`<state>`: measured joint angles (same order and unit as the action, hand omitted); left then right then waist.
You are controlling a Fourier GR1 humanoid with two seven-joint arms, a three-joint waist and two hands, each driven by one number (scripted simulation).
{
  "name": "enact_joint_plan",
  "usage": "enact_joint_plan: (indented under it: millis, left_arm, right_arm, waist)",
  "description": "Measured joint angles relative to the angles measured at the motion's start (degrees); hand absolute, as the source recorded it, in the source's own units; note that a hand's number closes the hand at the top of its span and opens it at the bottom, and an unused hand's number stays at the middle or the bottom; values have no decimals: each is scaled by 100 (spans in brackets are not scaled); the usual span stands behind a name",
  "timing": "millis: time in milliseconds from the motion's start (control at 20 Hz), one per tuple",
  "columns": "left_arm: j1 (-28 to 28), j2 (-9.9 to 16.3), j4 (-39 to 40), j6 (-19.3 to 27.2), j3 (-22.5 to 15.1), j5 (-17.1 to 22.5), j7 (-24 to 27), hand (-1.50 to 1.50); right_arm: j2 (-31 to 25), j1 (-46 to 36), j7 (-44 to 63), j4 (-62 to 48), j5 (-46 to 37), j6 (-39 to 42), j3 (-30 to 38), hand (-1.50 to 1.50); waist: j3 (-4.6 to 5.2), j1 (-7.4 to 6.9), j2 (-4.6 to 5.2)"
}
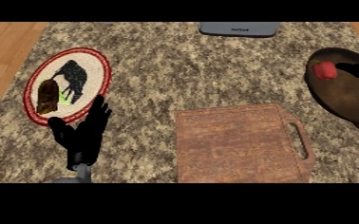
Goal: Pick the bell pepper from the cutting board and place it in the pan
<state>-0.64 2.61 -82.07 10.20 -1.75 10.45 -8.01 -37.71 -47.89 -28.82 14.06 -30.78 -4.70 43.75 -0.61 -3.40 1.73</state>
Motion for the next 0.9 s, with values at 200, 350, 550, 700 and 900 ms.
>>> enact_joint_plan:
  millis: [200,350,550,700,900]
  left_arm:
    - [-35,46,31,-28,85,44,37,0]
    - [-132,4,-26,19,47,-8,105,0]
    - [-158,-5,13,9,61,-10,149,0]
    - [-176,17,40,-29,99,11,187,0]
    - [-205,77,20,-54,160,27,158,0]
  right_arm:
    - [-300,199,-334,-217,458,971,382,-150]
    - [-554,434,-618,-331,686,1794,545,-150]
    - [-768,774,-996,-394,829,2734,583,-150]
    - [-852,1003,-1072,-345,869,3000,521,-150]
    - [-926,1267,-1082,-276,968,3079,470,-150]
  waist:
    - [6,76,-30]
    - [11,112,-54]
    - [16,155,-83]
    - [18,175,-104]
    - [26,194,-118]
